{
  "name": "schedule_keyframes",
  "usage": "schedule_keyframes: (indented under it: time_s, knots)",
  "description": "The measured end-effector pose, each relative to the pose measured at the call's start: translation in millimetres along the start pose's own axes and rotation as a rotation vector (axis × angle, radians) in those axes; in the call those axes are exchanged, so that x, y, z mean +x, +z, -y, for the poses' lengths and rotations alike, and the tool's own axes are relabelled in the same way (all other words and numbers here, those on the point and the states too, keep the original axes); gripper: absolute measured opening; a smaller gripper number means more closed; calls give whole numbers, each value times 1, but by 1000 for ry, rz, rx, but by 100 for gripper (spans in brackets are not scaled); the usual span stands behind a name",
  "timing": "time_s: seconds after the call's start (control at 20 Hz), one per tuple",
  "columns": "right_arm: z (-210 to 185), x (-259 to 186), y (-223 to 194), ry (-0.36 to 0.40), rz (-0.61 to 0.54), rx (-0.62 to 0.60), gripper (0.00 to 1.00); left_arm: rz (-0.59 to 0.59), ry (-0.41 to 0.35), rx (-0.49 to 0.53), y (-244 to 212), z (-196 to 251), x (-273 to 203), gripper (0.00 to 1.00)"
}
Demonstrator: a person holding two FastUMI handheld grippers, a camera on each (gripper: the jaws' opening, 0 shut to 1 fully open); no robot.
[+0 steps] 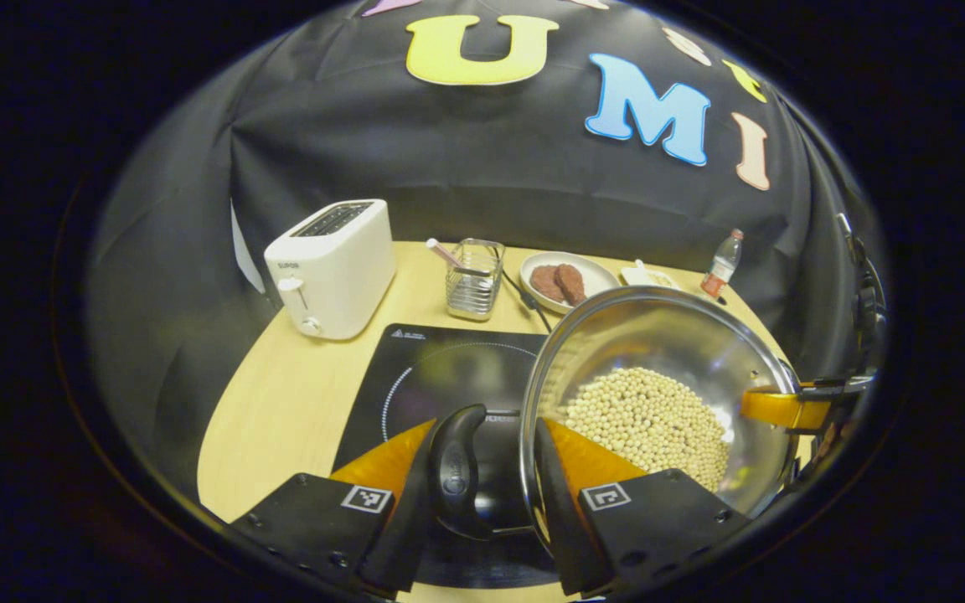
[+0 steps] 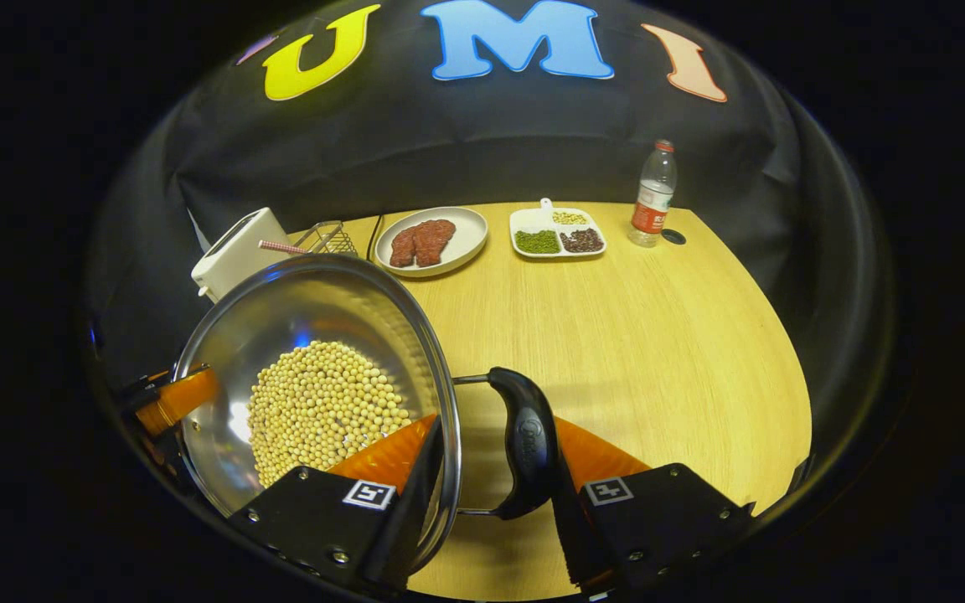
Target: First push the handle of the pot to place it horizontally, then grasp the pot with both hands and set it on the induction cooktop.
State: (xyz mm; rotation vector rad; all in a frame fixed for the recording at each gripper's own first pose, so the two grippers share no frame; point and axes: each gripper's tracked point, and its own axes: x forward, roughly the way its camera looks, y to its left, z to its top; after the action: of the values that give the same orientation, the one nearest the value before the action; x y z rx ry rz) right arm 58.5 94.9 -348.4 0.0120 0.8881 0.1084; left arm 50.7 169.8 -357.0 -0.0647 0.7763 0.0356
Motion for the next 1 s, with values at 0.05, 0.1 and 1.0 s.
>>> schedule_keyframes:
  time_s: [0.05, 0.1, 1.0]
  knots:
    - [-6, 2, 0, 3, -2, -1, 67, -3, 2, 1, 0, -6, 3, 65]
    - [-12, 4, 1, 6, -4, -1, 67, -6, 3, 0, 1, -13, 6, 65]
    - [-97, 55, -7, -6, -76, 4, 67, -67, -12, 9, 8, -113, 58, 68]
